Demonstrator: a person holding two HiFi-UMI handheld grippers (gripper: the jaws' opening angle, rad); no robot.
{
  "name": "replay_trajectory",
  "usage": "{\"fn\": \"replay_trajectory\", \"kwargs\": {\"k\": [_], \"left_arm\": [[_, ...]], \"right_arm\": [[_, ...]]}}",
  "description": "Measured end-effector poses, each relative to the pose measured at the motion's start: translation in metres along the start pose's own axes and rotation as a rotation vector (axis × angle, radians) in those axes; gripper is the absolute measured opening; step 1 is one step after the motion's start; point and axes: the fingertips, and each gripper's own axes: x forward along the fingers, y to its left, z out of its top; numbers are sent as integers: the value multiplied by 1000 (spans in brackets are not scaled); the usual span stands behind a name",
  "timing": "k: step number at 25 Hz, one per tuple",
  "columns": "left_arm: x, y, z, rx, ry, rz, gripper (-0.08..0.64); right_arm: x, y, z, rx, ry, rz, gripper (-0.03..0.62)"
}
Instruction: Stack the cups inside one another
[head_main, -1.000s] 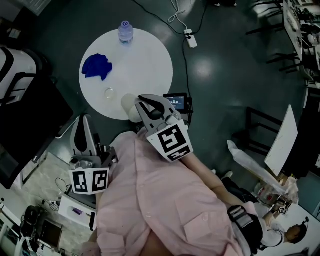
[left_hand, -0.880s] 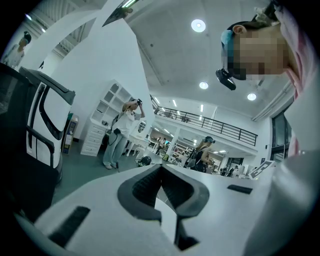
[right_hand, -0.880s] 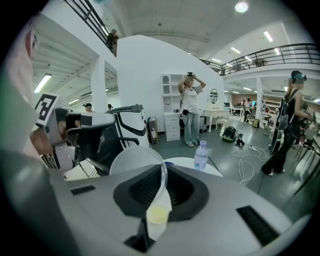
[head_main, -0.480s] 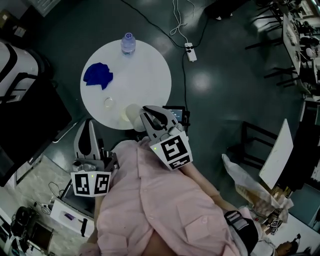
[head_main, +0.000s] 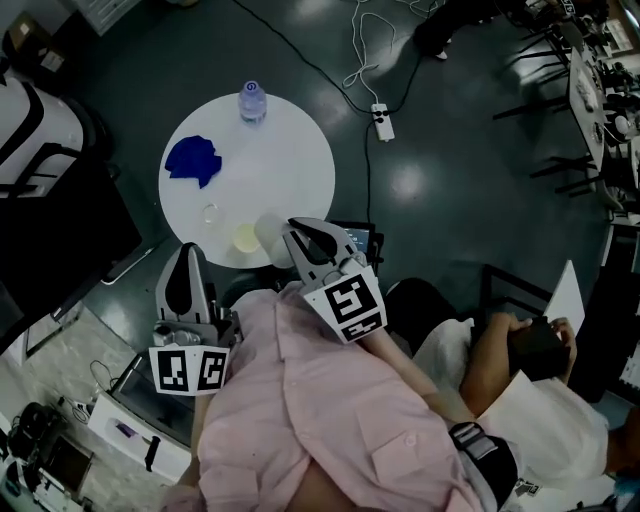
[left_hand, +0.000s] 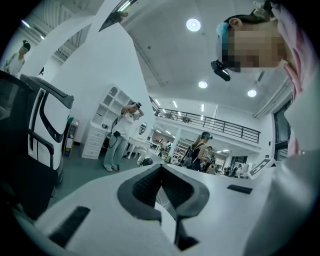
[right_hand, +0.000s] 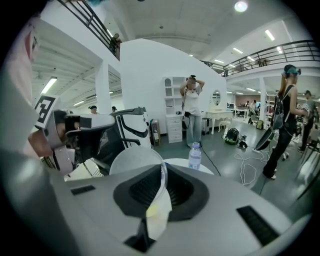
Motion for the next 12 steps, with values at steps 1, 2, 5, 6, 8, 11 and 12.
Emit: {"fn": "replay_trajectory", "kwargs": {"k": [1,2,5,6,8,11,12], "left_arm": [[1,-1,-3,-1,-6,6,9],[1,-1,-5,-4,-12,15,9],[-5,2,-5,-14,-26,52,9],[-7,2,-4,-13,-29,58,9],[-9,3,-3,-4,-34,59,9],[-9,5,-7,-10,-31,61,9],[-9,5,-7,-14,-30,59,9]], "right_arm": [[0,-3,0,-3,-4,3,41],[1,-6,0,-6,-9,6,41],[3,-8,2,-7,-24,18,41],[3,-8,2,-6,-25,21,41],[3,-6,2,-4,-29,24,41],[5,-6,2,-7,-29,24,41],[6,-6,2,-8,-28,24,41]]}}
